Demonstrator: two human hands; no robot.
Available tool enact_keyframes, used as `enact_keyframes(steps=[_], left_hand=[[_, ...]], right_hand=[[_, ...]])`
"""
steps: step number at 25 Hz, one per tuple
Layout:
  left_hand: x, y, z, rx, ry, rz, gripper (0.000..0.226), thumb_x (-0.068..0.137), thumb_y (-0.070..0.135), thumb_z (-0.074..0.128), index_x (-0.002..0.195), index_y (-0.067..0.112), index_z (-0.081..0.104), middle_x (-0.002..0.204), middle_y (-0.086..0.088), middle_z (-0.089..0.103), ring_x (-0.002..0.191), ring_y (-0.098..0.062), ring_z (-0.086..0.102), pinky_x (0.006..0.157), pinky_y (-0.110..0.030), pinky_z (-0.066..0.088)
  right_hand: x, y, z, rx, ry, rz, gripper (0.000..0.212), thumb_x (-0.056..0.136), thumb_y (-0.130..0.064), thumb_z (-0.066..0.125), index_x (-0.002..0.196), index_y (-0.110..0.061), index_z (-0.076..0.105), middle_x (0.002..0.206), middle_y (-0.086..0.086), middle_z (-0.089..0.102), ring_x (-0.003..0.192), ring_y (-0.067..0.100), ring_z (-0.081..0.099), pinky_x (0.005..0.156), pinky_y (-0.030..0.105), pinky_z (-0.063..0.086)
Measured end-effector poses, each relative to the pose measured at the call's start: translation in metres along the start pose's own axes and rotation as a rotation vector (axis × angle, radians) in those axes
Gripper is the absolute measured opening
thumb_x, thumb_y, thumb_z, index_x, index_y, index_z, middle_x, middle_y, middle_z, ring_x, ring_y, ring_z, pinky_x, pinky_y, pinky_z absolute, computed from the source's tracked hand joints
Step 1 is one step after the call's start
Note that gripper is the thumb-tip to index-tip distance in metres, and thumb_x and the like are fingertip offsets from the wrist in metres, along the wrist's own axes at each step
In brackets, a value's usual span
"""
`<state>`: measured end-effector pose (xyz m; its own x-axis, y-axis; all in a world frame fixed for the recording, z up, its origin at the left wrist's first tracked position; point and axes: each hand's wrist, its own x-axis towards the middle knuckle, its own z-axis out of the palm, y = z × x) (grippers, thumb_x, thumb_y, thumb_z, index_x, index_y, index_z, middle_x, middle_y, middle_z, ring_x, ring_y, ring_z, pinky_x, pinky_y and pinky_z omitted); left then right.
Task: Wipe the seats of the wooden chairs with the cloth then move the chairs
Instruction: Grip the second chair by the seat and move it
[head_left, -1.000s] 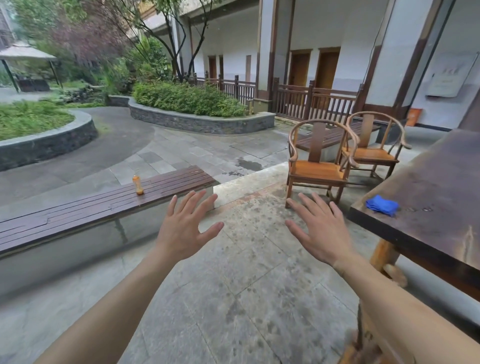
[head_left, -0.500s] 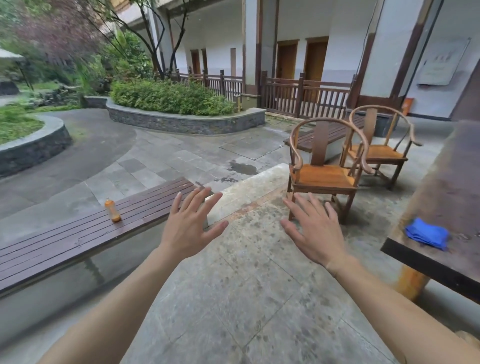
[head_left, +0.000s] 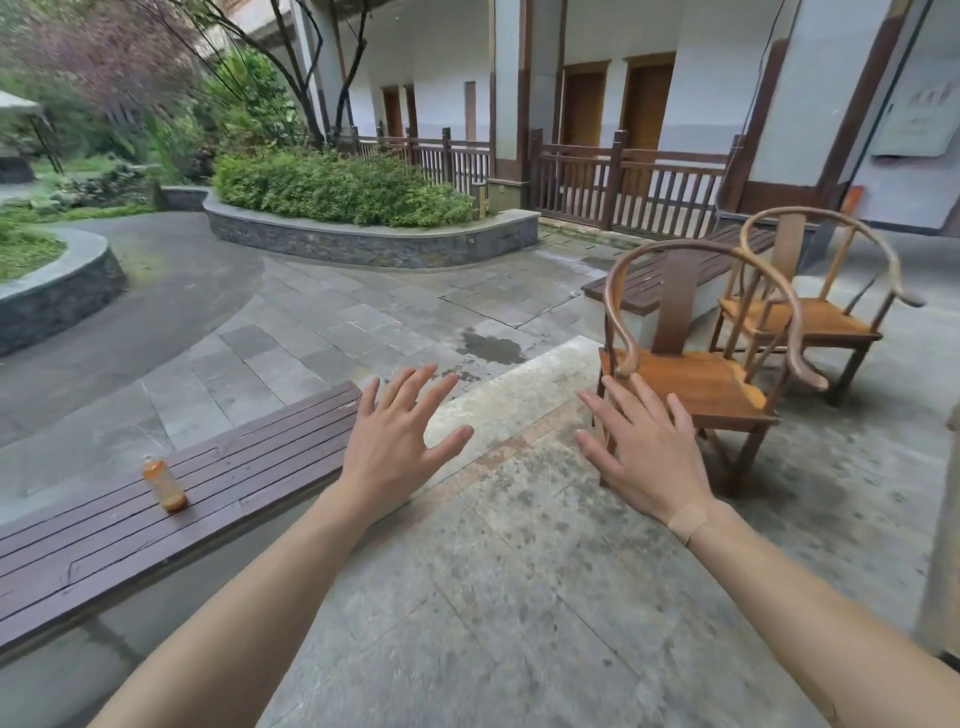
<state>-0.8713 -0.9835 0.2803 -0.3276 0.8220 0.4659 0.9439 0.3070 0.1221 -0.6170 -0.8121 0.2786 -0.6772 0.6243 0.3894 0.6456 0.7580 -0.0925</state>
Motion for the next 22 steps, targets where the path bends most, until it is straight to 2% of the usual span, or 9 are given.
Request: enact_keyframes(steps=[4, 10, 16, 22], left_hand=[[0.110, -0.023, 0.041, 0.000, 0.000, -0.019, 0.078, 0.087, 0.082, 0.011, 0.153, 0.043, 0.024, 0.163, 0.005, 0.027, 0.152, -0.019, 0.018, 0.124, -0.053, 0.006], [0.237, -0.085, 0.102, -0.003, 0.012, -0.045, 0.074, 0.090, 0.079, 0.020, 0.153, 0.041, 0.027, 0.163, 0.004, 0.027, 0.152, -0.020, 0.020, 0.124, -0.052, 0.004], [0.369, -0.184, 0.175, 0.016, 0.027, -0.024, 0.076, 0.089, 0.079, 0.015, 0.154, 0.041, 0.024, 0.164, 0.004, 0.026, 0.153, -0.020, 0.018, 0.124, -0.052, 0.002], [0.513, -0.285, 0.232, 0.058, -0.023, 0.055, 0.074, 0.091, 0.077, 0.016, 0.154, 0.039, 0.026, 0.163, 0.001, 0.028, 0.152, -0.022, 0.020, 0.123, -0.055, 0.004]], right_hand=[[0.116, 0.043, 0.025, -0.006, -0.002, -0.008, 0.071, 0.091, -0.072, 0.006, 0.153, -0.043, 0.025, 0.163, -0.005, 0.026, 0.154, 0.021, 0.010, 0.121, 0.053, 0.007], [0.268, 0.070, 0.074, -0.039, 0.012, -0.021, 0.068, 0.093, -0.070, 0.009, 0.152, -0.042, 0.028, 0.162, -0.003, 0.030, 0.153, 0.023, 0.014, 0.119, 0.056, 0.012], [0.430, 0.061, 0.165, -0.058, 0.002, -0.015, 0.069, 0.092, -0.071, 0.008, 0.152, -0.043, 0.027, 0.163, -0.004, 0.029, 0.153, 0.024, 0.014, 0.120, 0.056, 0.011], [0.580, 0.048, 0.240, -0.046, -0.053, 0.061, 0.070, 0.090, -0.072, 0.004, 0.153, -0.046, 0.020, 0.164, -0.007, 0.023, 0.154, 0.021, 0.008, 0.121, 0.054, 0.008]])
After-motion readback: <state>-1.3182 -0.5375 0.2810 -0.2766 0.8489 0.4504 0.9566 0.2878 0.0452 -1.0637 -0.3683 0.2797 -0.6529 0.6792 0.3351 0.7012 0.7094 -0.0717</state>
